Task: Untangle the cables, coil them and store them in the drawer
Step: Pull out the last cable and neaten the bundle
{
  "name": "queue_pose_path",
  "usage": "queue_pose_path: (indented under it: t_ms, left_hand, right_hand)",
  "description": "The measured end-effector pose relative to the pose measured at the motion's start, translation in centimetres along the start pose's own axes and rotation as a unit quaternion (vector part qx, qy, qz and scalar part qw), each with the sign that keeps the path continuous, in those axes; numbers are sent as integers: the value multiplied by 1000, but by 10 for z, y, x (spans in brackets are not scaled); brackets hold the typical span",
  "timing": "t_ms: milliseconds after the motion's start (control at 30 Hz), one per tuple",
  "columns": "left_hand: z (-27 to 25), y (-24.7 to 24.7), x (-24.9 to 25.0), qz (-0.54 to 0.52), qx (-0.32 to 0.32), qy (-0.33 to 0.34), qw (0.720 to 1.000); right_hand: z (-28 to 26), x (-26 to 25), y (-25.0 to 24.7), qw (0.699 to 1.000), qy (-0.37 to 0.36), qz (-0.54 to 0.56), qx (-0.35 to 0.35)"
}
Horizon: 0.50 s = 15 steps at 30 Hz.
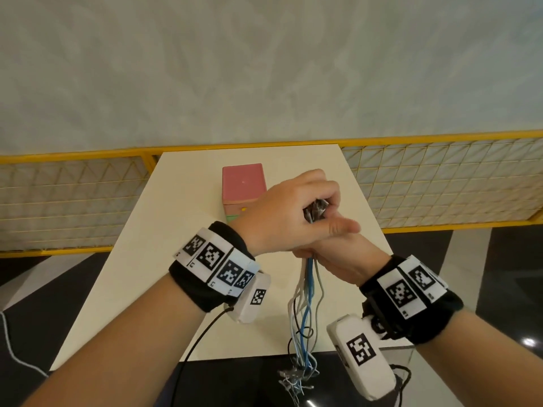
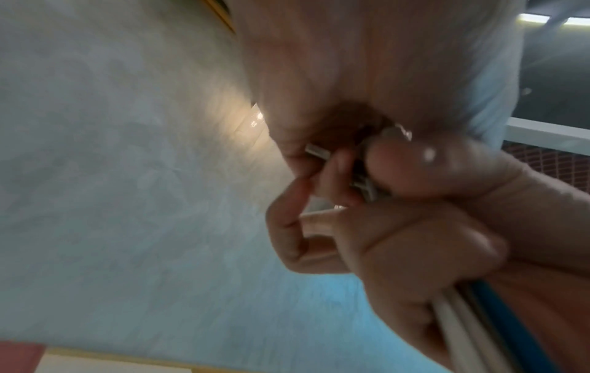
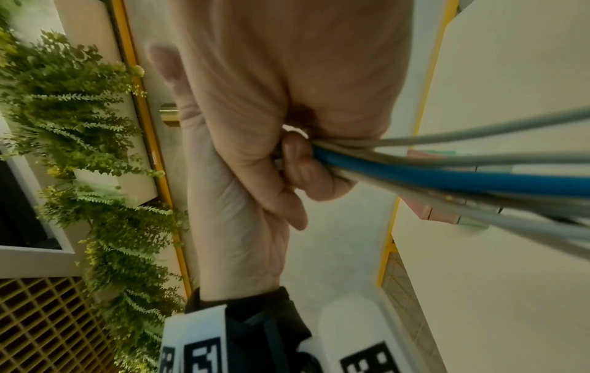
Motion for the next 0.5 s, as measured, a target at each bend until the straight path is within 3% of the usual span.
queue_pose_path:
  t_ms: [200,333,433,500]
  left_hand:
    - [3,-1,-17,17,100,-53,993]
    - [10,-19,-27,-2,161,-135,978]
    - [13,-24,-38,-35,143,-211,966]
    - [9,-29,-40,54,178,-176,967]
  right_hand:
    - [7,2,-2,1000,18,21,-14]
    - [4,8,0,994,41,-58,-78]
    - [8,9,0,997,43,-60,-35]
    - [13,11,-1,998,46,-51,13]
Point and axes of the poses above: each hand's wrist, its own z-axis towards the middle knuckle, its own y-axis out of the palm, x = y × z, the point moved 2 cm from there along z, towards the middle knuckle, and after that the axes turned 14 degrees about z, right-handed, at the moved point
